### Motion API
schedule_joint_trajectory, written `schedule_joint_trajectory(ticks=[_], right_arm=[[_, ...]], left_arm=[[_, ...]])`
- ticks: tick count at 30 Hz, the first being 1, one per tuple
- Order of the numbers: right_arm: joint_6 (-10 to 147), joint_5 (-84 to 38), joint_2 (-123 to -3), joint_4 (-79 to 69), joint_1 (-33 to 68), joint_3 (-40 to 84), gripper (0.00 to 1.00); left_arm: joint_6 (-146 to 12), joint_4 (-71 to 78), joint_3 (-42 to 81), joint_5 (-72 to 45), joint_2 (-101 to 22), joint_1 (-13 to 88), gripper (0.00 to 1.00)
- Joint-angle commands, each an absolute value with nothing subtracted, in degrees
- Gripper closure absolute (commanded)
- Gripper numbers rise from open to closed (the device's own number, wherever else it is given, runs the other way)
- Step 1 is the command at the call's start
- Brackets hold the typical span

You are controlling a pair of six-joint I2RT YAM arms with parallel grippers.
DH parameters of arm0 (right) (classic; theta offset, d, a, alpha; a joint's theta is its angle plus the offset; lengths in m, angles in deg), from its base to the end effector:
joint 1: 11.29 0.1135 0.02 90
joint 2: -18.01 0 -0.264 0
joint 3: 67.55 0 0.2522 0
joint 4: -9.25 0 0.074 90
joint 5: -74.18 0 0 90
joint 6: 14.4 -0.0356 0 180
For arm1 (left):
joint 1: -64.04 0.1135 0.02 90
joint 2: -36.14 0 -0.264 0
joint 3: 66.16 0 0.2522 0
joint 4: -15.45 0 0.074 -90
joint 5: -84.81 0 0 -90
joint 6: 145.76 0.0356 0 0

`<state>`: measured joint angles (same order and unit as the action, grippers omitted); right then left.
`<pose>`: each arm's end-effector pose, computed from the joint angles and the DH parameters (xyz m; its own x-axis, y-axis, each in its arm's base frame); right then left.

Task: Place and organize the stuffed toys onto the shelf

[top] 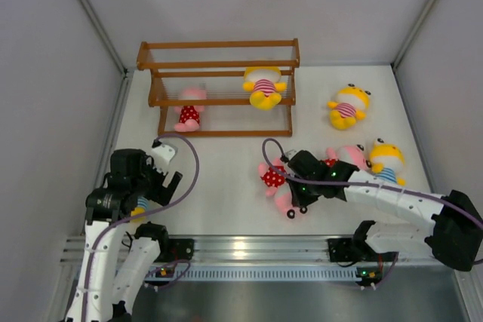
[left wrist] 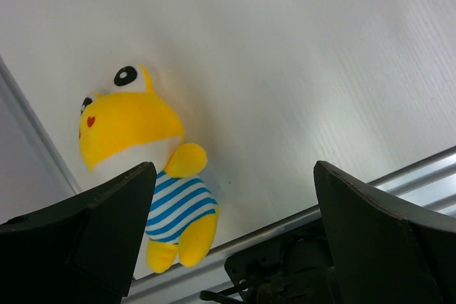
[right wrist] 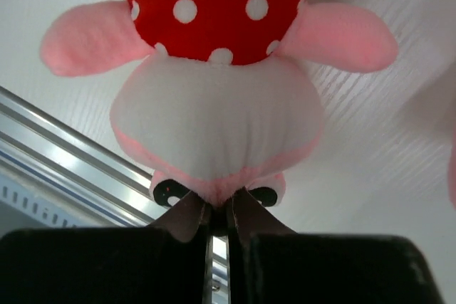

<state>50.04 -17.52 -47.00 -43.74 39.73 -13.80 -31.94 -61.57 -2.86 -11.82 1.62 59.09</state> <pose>0.1271 0.1588 0.2048 -0.8499 -0.3647 -0.3804 -0.4638 0.8603 0.2115 0.0957 -0.0124 0.3030 -0.6143 0.4559 -0.6441 0.4486 0.8732 0.1902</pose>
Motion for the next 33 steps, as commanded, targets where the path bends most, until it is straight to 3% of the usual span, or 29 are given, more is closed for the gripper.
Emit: schedule_joint_trajectory(ticks=[1, 7, 13, 18, 24, 33], right_arm=[[57.21, -11.62, -48.52, -42.75, 43.89, -5.04, 1.00], [73.73, -7.39, -52.91, -41.88, 51.71, 5.53, 1.00], [103.16, -7.82, -53.97, -33.35, 55.06, 4.31, 1.00], [131.35, -15.37, -51.25, -22.29, 54.98, 0.80, 1.00], [146.70, -26.79, -59.59, -31.58, 52.16, 16.06, 1.00], [155.93, -30.85, -67.85, -33.17, 46.98, 23.12, 1.00]], left_arm=[[-29.13, -62.29, 0.76, -20.10, 1.69, 59.47, 0.02], [-26.40, -62.29, 7.17, -27.95, -0.77, 59.47, 0.01], [-24.20, -62.29, 11.49, -35.06, -2.70, 59.47, 0.01], [-23.33, -62.29, 12.90, -45.51, -5.86, 59.30, 0.01], [-19.99, -62.29, 12.81, -51.85, -13.25, 59.03, 0.01], [-17.17, -62.29, 12.73, -58.17, -18.79, 56.75, 0.02]])
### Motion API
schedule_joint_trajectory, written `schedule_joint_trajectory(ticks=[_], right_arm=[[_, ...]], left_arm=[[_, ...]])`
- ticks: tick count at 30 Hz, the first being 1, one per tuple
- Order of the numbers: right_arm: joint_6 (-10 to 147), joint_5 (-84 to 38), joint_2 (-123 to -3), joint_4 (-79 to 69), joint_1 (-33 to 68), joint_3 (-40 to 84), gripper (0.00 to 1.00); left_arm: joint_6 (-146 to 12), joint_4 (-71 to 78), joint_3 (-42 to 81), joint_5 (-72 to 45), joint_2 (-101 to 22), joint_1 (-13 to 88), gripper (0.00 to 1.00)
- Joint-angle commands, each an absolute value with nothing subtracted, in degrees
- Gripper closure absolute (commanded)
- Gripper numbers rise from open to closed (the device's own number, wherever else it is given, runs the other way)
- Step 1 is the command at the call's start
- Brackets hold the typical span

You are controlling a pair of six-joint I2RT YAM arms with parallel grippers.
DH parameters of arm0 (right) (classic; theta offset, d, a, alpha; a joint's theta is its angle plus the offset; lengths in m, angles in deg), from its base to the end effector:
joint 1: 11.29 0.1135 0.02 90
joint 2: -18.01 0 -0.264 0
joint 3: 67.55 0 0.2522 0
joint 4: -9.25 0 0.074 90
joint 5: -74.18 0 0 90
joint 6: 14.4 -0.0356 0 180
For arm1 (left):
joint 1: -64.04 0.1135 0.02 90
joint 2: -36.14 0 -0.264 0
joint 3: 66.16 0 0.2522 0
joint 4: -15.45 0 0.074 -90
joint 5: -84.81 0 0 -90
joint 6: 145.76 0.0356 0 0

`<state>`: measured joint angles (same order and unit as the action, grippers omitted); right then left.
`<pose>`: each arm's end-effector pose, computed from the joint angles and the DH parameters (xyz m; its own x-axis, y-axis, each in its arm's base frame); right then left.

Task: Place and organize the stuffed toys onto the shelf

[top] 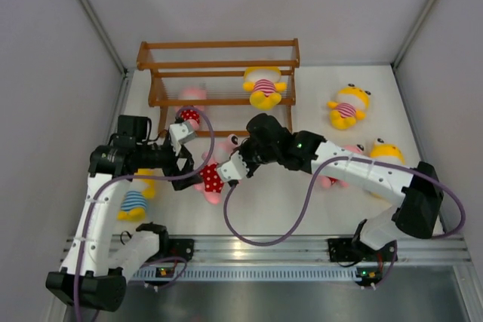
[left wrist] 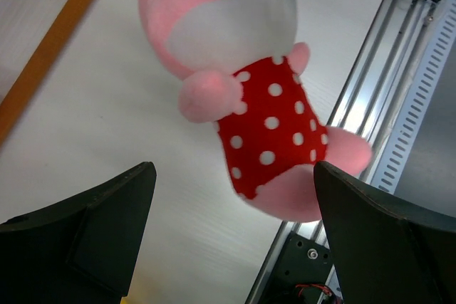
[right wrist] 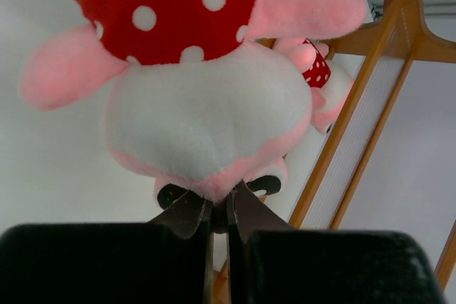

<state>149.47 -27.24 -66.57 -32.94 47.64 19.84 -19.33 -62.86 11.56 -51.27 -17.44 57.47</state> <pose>0.1649 0.2873 0.3196 0.7914 -0.5110 -0.3354 -0.5697 -0.4179 -0.7076 0.1473 -0.0428 0.3491 -0.3522 0.4552 -0.8178 0.8792 0.4605 -0.1222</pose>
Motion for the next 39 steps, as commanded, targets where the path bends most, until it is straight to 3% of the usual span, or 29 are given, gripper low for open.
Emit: schedule_joint_trajectory(ticks=[1, 13, 14, 15, 16, 18, 19, 21, 25, 28, 32, 34, 39], right_arm=[[156.37, -31.02, -67.95, -32.30, 46.98, 23.03, 1.00], [158.31, -39.55, -67.24, -19.29, 46.71, 22.06, 0.98], [157.18, -39.99, -67.42, -17.89, 46.71, 22.50, 0.96], [156.38, -40.25, -67.68, -17.53, 46.63, 22.76, 0.93], [152.98, -40.25, -67.77, -16.48, 46.63, 22.77, 0.82], [147.35, -39.38, -66.99, -9.90, 46.36, 20.85, 0.78], [140.79, -39.20, -66.20, -6.74, 45.84, 19.62, 0.72], [133.82, -39.11, -62.88, 2.66, 45.05, 14.09, 0.61], [119.95, -36.31, -55.83, 7.52, 44.95, 6.34, 0.30], [108.79, -31.57, -49.77, 8.93, 45.57, 2.30, 0.29], [106.71, -21.21, -47.12, 8.32, 52.49, -1.40, 0.29], [106.28, -13.30, -49.83, 9.71, 59.76, -1.40, 0.29], [105.93, -6.52, -58.78, 12.79, 66.40, -0.26, 0.27]], left_arm=[[-17.09, -62.29, 12.55, -58.88, -19.83, 56.66, 0.01], [-23.67, -57.55, 13.52, -50.18, -28.45, 56.13, 0.02], [-24.11, -57.55, 13.69, -51.15, -28.72, 56.13, 0.07], [-24.29, -57.55, 13.95, -51.94, -29.07, 56.13, 0.21], [-24.90, -57.63, 14.65, -52.99, -29.60, 56.13, 0.56], [-25.52, -57.55, 15.53, -53.18, -30.13, 56.13, 0.96], [-26.31, -57.55, 16.15, -53.18, -30.39, 56.13, 1.00], [-26.66, -57.63, 16.07, -54.14, -30.22, 56.40, 1.00], [-31.04, -54.84, 14.75, -55.38, -29.69, 57.10, 1.00], [-34.21, -53.16, 14.48, -54.32, -29.86, 58.24, 1.00], [-37.82, -51.13, 14.22, -52.91, -30.30, 59.91, 1.00], [-39.57, -50.08, 14.31, -52.56, -30.65, 60.35, 1.00], [-40.20, -50.16, 14.48, -53.26, -30.48, 61.49, 1.00]])
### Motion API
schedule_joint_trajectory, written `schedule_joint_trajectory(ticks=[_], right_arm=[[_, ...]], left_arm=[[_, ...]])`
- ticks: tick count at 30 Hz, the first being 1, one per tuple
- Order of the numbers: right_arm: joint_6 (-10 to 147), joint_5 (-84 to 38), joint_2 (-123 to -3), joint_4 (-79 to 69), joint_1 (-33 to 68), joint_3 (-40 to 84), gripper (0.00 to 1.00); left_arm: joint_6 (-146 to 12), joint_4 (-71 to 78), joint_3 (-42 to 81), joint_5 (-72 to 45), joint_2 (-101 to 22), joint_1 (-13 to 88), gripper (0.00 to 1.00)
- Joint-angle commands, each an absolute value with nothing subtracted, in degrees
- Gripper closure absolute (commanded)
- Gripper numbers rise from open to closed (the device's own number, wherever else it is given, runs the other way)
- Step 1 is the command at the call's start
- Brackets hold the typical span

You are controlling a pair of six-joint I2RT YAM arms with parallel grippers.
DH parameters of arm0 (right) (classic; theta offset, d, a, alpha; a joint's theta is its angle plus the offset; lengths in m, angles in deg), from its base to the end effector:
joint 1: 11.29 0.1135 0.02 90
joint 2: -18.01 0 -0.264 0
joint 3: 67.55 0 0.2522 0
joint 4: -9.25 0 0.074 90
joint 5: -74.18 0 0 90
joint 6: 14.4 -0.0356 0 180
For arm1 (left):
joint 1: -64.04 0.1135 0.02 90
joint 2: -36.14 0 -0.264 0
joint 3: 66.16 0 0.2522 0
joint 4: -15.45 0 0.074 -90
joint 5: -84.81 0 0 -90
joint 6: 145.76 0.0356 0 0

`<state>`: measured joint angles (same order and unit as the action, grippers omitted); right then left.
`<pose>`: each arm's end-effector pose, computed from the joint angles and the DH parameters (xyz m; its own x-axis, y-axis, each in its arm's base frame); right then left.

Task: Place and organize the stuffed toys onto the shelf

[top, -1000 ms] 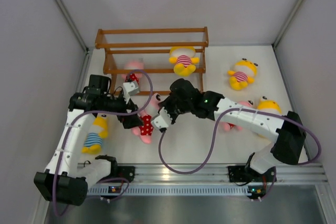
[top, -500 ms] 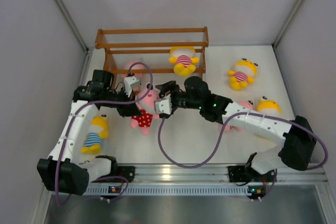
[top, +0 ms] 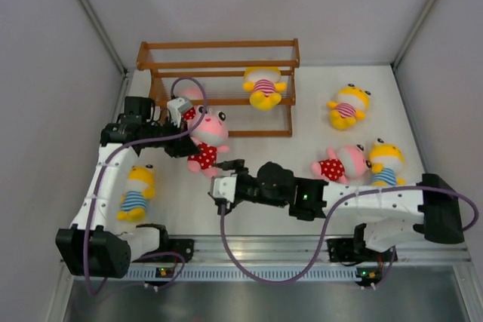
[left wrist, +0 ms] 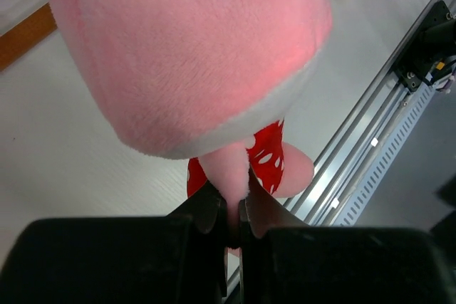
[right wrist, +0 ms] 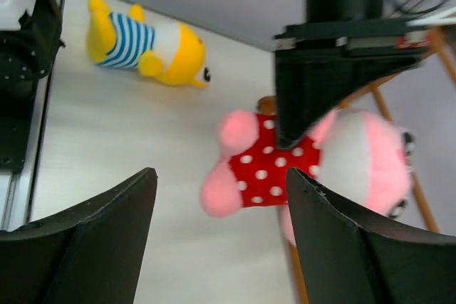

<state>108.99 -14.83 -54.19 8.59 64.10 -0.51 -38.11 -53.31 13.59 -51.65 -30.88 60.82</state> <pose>0.0761 0.2897 0.3311 0.5087 -0.2299 -0.8297 -0.8183 0.1705 -0.5490 0.2162 -0.0380 0.3304 -0.6547 0.2460 -0.7147 0.6733 0.6196 -0.4035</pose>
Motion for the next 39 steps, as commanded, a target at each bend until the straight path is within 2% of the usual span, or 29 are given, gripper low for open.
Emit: schedule_joint_trajectory(ticks=[1, 10, 13, 14, 15, 17, 18, 20, 21, 22, 23, 25, 26, 27, 29, 32, 39], right_arm=[[105.75, -5.55, -60.11, 12.97, 66.75, 0.26, 0.27], [110.75, 9.74, -72.59, 24.56, 66.93, 3.25, 0.25], [113.21, 17.21, -76.82, 33.69, 66.14, 3.00, 0.28], [113.65, 19.31, -77.52, 36.15, 65.88, 2.21, 0.31], [114.01, 20.29, -78.75, 38.79, 65.53, 2.03, 0.44], [113.66, 22.40, -79.20, 43.02, 65.17, 1.76, 0.56], [113.14, 22.06, -78.85, 43.30, 64.91, 1.67, 0.68], [112.26, 18.92, -77.01, 41.29, 64.56, 1.15, 0.82], [111.82, 18.11, -76.22, 39.97, 64.47, 0.89, 1.00], [110.77, 17.23, -75.43, 38.65, 64.12, 0.45, 1.00], [110.58, 13.66, -73.33, 34.03, 63.94, -0.77, 1.00], [108.57, 8.03, -70.69, 24.54, 62.63, -1.14, 1.00], [107.95, 1.12, -68.41, 13.35, 62.10, -0.53, 1.00], [107.25, -2.08, -67.43, 8.46, 60.96, -0.18, 1.00], [107.24, -6.74, -65.93, -3.12, 60.25, 0.53, 1.00], [107.68, -8.35, -65.66, -9.86, 58.24, 0.79, 1.00], [110.56, -3.09, -72.85, -6.45, 51.47, 6.76, 1.00]], left_arm=[[-40.11, -50.08, 14.40, -53.61, -30.31, 61.58, 1.00], [-39.85, -50.16, 12.64, -58.45, -28.20, 61.67, 1.00], [-39.94, -50.07, 12.37, -59.94, -27.49, 61.76, 1.00], [-39.85, -50.16, 12.11, -60.64, -27.49, 61.76, 1.00], [-39.85, -50.08, 11.94, -60.65, -27.14, 61.76, 1.00], [-39.85, -50.07, 11.67, -59.69, -26.79, 61.76, 1.00], [-39.76, -50.07, 11.41, -59.25, -26.35, 61.76, 1.00], [-39.32, -50.07, 11.06, -57.67, -26.09, 61.76, 1.00], [-39.23, -50.16, 11.14, -54.01, -25.74, 61.76, 0.97], [-39.32, -50.08, 11.58, -51.27, -25.73, 61.76, 0.72], [-39.41, -50.07, 11.93, -48.02, -25.65, 61.76, 0.54], [-39.58, -50.16, 13.33, -35.90, -25.30, 61.76, 0.36], [-39.50, -50.25, 13.86, -31.60, -25.03, 61.76, 0.28], [-38.89, -50.25, 14.30, -25.47, -24.33, 61.76, 0.25], [-38.09, -50.25, 15.01, -20.33, -23.45, 61.76, 0.19], [-37.21, -50.34, 15.10, -13.12, -22.39, 61.76, 0.17], [-35.46, -50.25, 13.78, -3.26, -21.96, 62.64, 0.17]])
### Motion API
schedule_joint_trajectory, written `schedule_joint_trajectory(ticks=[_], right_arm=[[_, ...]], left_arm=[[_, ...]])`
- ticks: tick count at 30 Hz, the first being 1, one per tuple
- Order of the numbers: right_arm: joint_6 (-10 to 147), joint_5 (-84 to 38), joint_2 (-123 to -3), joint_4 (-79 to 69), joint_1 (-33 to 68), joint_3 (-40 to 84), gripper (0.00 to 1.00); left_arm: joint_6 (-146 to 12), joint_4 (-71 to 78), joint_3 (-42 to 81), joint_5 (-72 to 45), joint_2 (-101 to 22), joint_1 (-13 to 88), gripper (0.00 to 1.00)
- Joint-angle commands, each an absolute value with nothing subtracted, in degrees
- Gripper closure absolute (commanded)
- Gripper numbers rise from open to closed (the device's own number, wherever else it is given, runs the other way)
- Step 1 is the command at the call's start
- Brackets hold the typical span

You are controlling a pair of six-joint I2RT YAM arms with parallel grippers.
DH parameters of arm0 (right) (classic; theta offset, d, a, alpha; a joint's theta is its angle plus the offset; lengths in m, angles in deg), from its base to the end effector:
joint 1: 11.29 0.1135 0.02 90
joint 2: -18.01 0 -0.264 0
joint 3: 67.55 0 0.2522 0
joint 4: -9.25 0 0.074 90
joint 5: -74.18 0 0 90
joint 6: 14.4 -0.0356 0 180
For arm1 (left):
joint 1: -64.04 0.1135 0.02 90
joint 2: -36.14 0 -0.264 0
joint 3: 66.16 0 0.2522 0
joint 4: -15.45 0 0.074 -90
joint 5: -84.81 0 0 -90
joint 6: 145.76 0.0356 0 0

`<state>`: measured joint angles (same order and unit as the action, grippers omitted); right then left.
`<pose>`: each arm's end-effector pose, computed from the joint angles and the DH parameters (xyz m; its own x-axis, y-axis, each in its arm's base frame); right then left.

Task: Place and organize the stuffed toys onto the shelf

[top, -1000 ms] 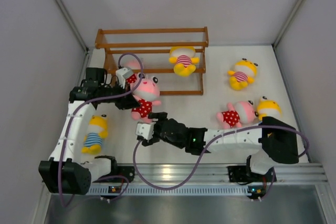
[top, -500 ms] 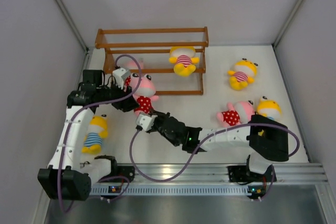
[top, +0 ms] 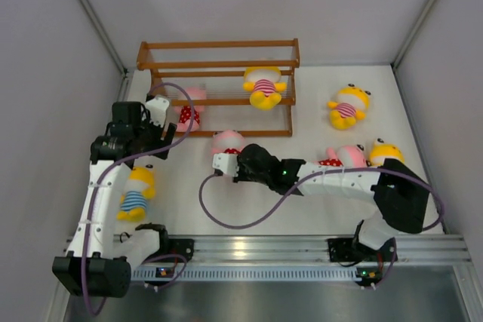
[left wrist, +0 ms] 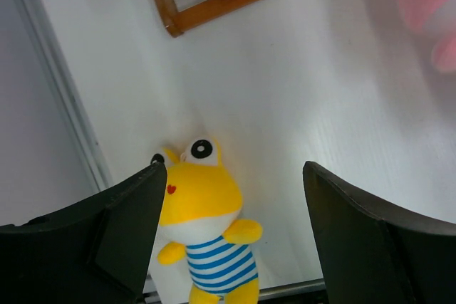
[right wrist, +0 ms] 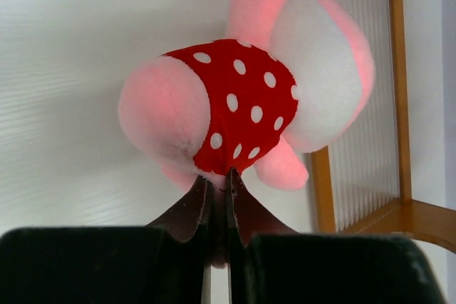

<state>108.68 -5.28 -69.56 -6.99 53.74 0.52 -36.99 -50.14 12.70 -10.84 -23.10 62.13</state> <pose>0.1473 0.3010 0.2294 0.2456 -0.7437 -0.6218 -0.8288 0.1715 -0.5325 0.1984 -0.0101 0.3464 -0.6477 0.3420 -0.6808 0.3274 0.9318 0.1566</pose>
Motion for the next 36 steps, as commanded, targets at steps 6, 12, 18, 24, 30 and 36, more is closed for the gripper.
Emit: schedule_joint_trajectory(ticks=[6, 12, 18, 24, 30, 36], right_arm=[[111.28, 3.33, -85.25, -6.81, 46.99, 19.42, 1.00], [112.43, 12.21, -93.08, -0.29, 44.17, 24.34, 1.00], [113.48, 16.95, -98.88, 6.89, 42.67, 27.16, 0.98], [112.08, 18.81, -102.22, 11.12, 41.97, 28.83, 0.96], [111.64, 18.10, -103.89, 12.80, 41.79, 29.62, 0.84], [112.43, 15.91, -97.76, 13.94, 42.84, 22.08, 0.39]], left_arm=[[-34.75, -50.25, 13.08, -2.12, -21.25, 62.72, 0.16], [-34.31, -50.25, 12.73, -2.81, -21.25, 62.72, 0.16], [-34.31, -50.25, 12.64, -2.99, -21.34, 62.72, 0.16], [-34.31, -50.25, 12.37, -3.43, -21.43, 62.72, 0.16], [-34.40, -50.25, 12.28, -3.78, -21.34, 62.72, 0.16], [-34.22, -50.34, 11.41, -4.31, -21.08, 62.72, 0.16]])
